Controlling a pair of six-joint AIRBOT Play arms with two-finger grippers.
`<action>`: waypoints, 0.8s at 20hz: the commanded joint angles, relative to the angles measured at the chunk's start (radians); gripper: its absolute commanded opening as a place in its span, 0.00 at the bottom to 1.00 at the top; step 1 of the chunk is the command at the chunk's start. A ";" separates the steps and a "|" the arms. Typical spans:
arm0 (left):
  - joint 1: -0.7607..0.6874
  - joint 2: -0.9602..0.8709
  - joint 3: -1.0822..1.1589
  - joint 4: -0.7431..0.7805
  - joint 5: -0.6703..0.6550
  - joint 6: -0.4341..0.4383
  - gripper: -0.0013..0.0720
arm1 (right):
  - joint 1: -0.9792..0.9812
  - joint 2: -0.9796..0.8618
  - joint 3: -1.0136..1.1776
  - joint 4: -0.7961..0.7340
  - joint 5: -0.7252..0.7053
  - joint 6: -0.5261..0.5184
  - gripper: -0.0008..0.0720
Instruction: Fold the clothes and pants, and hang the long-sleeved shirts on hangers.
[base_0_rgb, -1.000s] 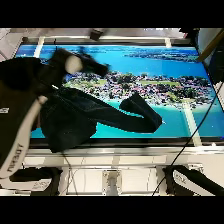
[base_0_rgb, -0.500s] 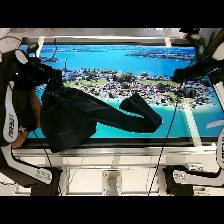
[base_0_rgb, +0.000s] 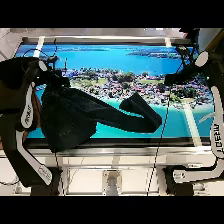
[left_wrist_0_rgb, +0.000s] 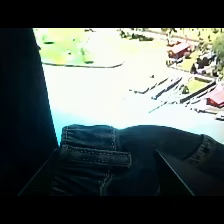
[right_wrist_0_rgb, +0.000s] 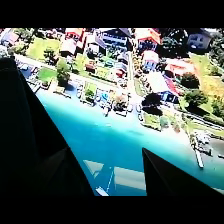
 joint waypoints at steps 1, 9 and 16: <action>-0.008 -0.038 0.012 0.001 0.002 0.005 0.96 | 0.001 -0.006 -0.002 -0.001 -0.019 -0.010 0.73; -0.018 -0.035 0.031 -0.003 -0.067 0.010 0.11 | 0.001 -0.006 -0.002 -0.002 -0.015 -0.010 0.73; -0.005 0.132 0.092 0.011 -0.121 0.034 0.07 | 0.001 -0.045 -0.006 -0.015 -0.014 -0.046 0.73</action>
